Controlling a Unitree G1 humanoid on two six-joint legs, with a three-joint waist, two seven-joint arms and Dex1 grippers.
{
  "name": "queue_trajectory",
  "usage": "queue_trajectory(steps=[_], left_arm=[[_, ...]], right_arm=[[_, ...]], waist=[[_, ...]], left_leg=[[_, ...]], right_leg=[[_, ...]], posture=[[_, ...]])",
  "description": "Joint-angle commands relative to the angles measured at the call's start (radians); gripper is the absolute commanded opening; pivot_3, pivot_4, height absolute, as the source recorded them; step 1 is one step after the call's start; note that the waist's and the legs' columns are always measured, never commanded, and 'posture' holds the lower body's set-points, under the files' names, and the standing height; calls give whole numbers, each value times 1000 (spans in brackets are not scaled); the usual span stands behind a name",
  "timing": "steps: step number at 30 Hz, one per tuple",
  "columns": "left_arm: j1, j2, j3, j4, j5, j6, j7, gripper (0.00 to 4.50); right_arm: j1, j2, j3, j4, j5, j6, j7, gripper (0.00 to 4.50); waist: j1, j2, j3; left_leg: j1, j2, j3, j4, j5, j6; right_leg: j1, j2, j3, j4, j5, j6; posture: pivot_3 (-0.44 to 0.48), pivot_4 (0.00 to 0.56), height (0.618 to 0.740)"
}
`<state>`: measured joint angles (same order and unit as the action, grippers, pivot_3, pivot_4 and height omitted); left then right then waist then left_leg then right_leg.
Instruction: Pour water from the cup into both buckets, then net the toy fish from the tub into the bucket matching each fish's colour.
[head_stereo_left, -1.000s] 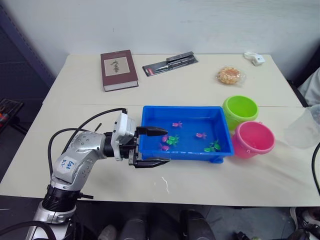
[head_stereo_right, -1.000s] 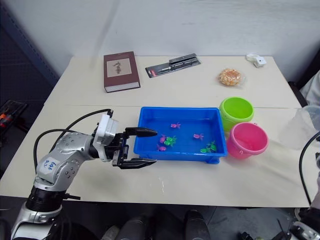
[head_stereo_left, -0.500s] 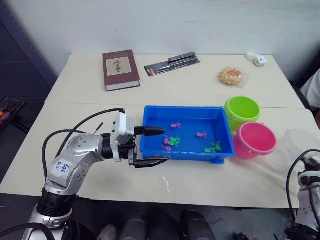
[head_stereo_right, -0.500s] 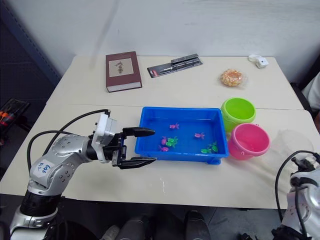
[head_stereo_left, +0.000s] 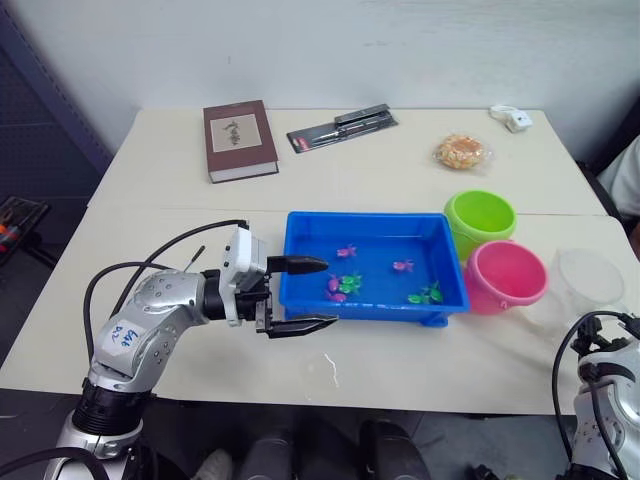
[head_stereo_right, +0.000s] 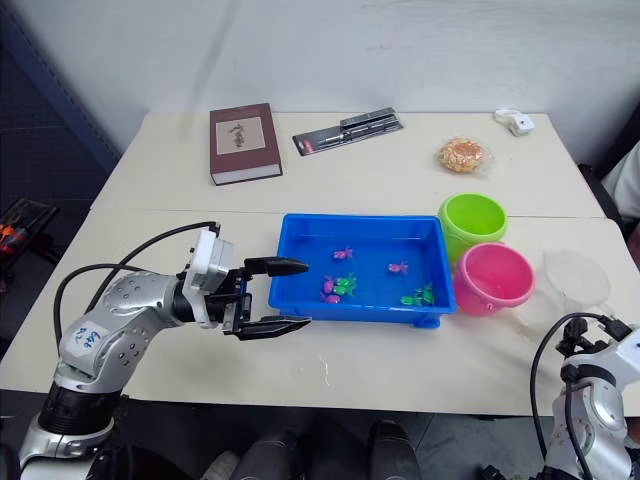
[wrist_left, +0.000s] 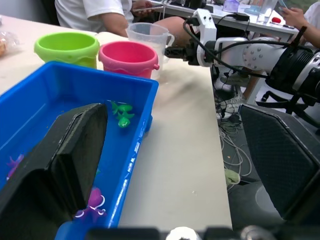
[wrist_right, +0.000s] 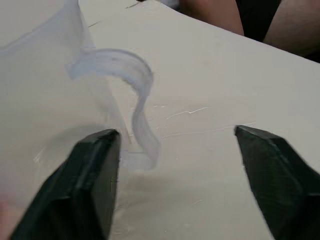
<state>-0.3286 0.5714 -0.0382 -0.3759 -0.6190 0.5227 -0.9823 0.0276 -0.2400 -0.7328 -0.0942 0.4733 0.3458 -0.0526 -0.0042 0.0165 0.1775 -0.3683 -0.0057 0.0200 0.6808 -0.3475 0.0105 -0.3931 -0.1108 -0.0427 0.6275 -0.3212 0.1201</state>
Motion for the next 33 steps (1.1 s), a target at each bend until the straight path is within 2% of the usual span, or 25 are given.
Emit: queue_trajectory(steps=[1,5,9,14,20,22,27,31,33], left_arm=[[11,8,34,-26,-16,-14,7,4500],[38,26,45,-31,-10,-18,0,4500],[83,51,71,-38,0,-36,4,4500],[178,72,180,23,37,-115,40,4500],[323,96,323,116,104,-247,59,4500],[377,97,393,105,103,-249,95,4500],[569,62,589,115,146,-286,204,4500],[716,-64,765,112,95,-274,336,4500],[754,-94,810,115,73,-272,354,4500]], right_arm=[[66,-23,2,-122,39,21,44,4447],[165,-38,16,-217,80,73,108,4447],[289,-70,48,-292,99,74,233,4447],[511,-174,55,-420,166,-65,635,4447],[631,-309,80,-436,124,-256,987,4447],[610,-369,104,-422,161,-292,1116,4447],[403,-432,221,-300,126,-405,1244,4447],[255,-441,324,-221,103,-458,1302,4447],[215,-437,348,-192,94,-478,1309,4447]], waist=[[0,0,0],[1,0,0],[2,0,0],[2,0,0],[2,-5,0],[2,-9,0],[-8,-17,0],[1,-17,0],[6,-18,0]], left_leg=[[0,0,0,0,0,0],[0,0,0,0,0,0],[0,0,0,-1,-1,1],[1,0,1,-1,-2,3],[3,1,3,-1,-4,4],[3,1,3,-1,-4,4],[6,3,3,-1,-6,2],[12,5,2,-3,-8,1],[13,5,0,-3,-9,0]], right_leg=[[0,0,0,0,0,0],[0,0,0,0,0,0],[0,-1,1,-1,0,0],[0,-2,2,-4,0,0],[1,-2,3,-6,0,0],[1,-4,4,-7,0,0],[3,-6,4,-8,0,-1],[8,-6,2,-11,-2,-3],[12,-6,-1,-13,-2,-4]], posture=[[0,150,738],[0,150,738],[0,150,738],[0,150,738],[0,150,738],[0,150,738],[0,150,738],[0,150,738],[0,150,738]])
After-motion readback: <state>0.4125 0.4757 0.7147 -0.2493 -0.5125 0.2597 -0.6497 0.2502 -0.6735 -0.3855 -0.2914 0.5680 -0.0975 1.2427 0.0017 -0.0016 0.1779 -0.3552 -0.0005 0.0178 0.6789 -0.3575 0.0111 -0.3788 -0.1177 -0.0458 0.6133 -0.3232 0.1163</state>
